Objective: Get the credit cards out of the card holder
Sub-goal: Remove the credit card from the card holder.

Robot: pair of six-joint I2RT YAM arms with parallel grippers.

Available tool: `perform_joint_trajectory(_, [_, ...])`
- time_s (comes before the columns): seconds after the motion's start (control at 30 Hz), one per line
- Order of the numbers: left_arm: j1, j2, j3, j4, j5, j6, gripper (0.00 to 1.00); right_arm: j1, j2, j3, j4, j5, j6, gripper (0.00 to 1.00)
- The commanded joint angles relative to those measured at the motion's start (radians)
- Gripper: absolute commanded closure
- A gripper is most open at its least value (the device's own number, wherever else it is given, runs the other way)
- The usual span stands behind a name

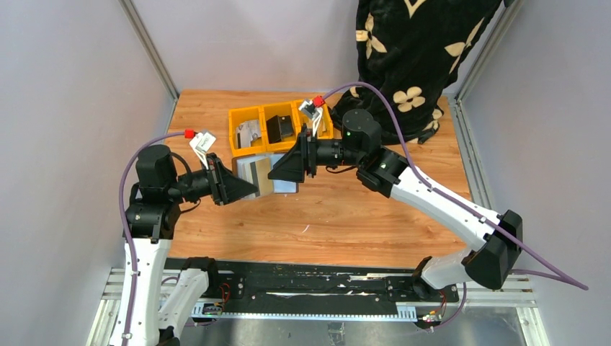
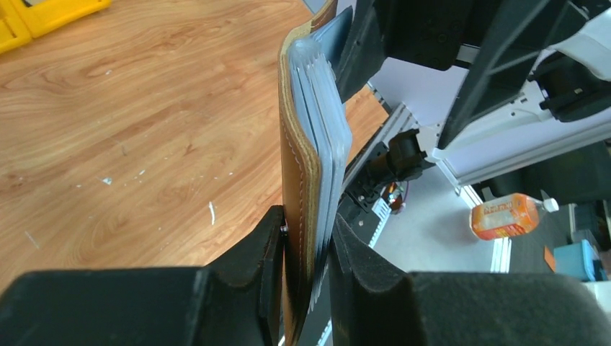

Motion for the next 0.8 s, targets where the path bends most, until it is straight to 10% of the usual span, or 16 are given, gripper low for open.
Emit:
perform_joint_trajectory(0.0, [-0.001,-0.007,0.026,0.014,0.109,0.007,1.0,0.01,0.008,-0.031,0.062,-0.053,0.03,0.44])
perform_joint_trajectory(0.33, [-0.001,-0.02,0.029,0.035,0.173,-0.016,0.99,0.01,0.017,-0.081,0.145,-0.082,0.065,0.52])
perform_joint_trajectory(0.6, [-0.001,-0.022,-0.001,0.132,0.188,-0.116,0.93,0.021,0.028,-0.15,0.355,-0.165,0.204,0.87])
perform_joint_trajectory(0.77, [-0.001,-0.021,-0.033,0.225,0.278,-0.225,0.62,0.021,0.024,-0.194,0.48,-0.188,0.282,1.0])
